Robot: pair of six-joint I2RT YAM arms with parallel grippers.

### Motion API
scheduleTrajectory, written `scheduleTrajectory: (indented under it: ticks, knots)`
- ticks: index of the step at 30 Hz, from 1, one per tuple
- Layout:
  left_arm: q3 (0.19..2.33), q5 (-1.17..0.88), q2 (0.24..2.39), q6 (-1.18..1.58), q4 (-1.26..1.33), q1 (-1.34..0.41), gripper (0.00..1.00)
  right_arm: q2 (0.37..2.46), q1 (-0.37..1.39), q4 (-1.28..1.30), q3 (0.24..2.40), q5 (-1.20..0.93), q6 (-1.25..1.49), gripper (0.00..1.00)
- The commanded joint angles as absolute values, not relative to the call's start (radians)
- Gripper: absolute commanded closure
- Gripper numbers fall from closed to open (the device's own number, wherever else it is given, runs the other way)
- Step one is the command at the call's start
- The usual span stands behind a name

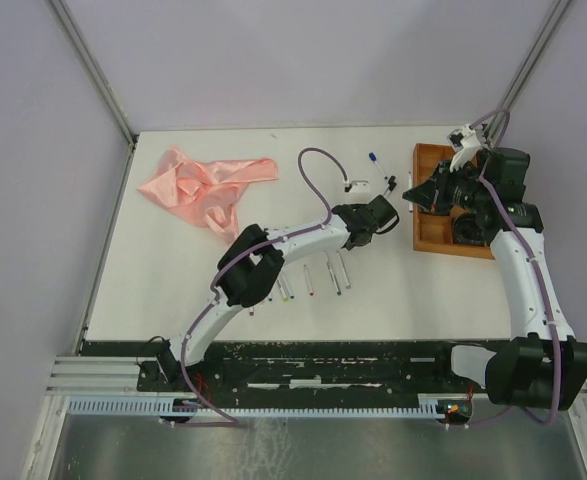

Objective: Open the pen caps
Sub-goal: Place the pen cap at the center of the board.

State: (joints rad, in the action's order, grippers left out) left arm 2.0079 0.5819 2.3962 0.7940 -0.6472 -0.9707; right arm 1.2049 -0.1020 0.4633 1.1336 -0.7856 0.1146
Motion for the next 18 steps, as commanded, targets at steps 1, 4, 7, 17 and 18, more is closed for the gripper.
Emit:
scheduleTrajectory:
  ticks: [1,4,7,17,18]
  knots:
    - [2.064,0.641,2.42,0.765,-0.67,-0.95,0.95,1.18,-0.111,0.414,1.13,-0.815,0.133,1.0]
    - [2.065,0.643,2.43,0.768,-0.676,-0.945,0.94,1.18,-0.115,0.411,1.129,-0.817,0.135,1.0]
    - [2.065,0.643,2.437,0.769,-0.678,-0.942,0.88,1.183,-0.117,0.408,1.127,-0.827,0.139,1.0]
    - [2.085,0.634,2.454,0.76,-0.68,-0.932,0.75,1.186,-0.125,0.403,1.126,-0.84,0.143,1.0]
    - [2.086,0.632,2.456,0.758,-0.68,-0.932,0.75,1.186,-0.125,0.403,1.125,-0.841,0.143,1.0]
